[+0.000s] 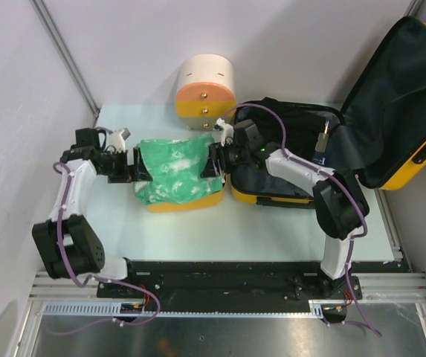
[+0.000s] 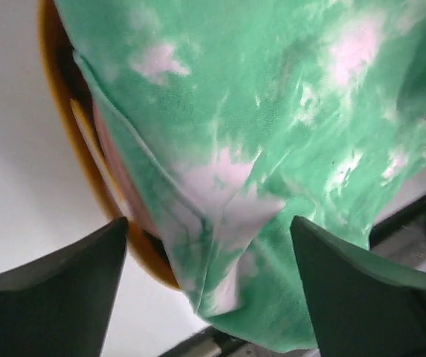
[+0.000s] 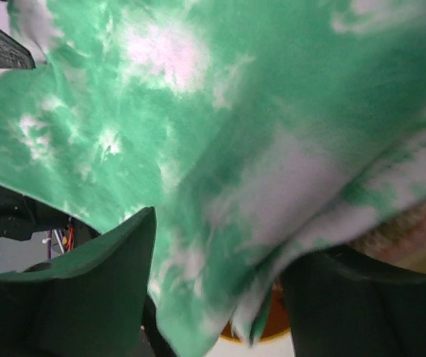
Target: Open, take out, and arrange the luggage
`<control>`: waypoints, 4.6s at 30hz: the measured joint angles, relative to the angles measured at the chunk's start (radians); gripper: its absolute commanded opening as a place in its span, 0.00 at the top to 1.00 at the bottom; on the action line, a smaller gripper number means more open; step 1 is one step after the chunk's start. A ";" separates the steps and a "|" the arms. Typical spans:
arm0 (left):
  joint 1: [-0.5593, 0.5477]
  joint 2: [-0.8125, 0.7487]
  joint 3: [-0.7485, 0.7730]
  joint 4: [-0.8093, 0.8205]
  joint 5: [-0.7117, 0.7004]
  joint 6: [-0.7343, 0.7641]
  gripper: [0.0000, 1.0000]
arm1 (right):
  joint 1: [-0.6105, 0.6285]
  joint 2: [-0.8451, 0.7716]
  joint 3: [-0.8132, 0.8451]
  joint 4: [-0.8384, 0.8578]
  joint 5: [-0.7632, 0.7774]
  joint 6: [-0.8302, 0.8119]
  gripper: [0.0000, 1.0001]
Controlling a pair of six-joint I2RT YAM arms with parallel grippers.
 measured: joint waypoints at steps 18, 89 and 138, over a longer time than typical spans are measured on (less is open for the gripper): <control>-0.038 0.005 0.544 0.061 -0.111 -0.020 0.00 | -0.359 -0.112 0.140 -0.216 0.212 -0.558 0.15; -0.418 0.195 0.492 0.080 -0.014 0.112 0.09 | -0.373 -0.114 -0.007 -0.737 -0.022 -1.273 0.26; -0.418 0.214 0.508 0.081 -0.006 0.090 0.11 | -0.502 0.290 0.577 -0.492 -0.034 -0.899 0.10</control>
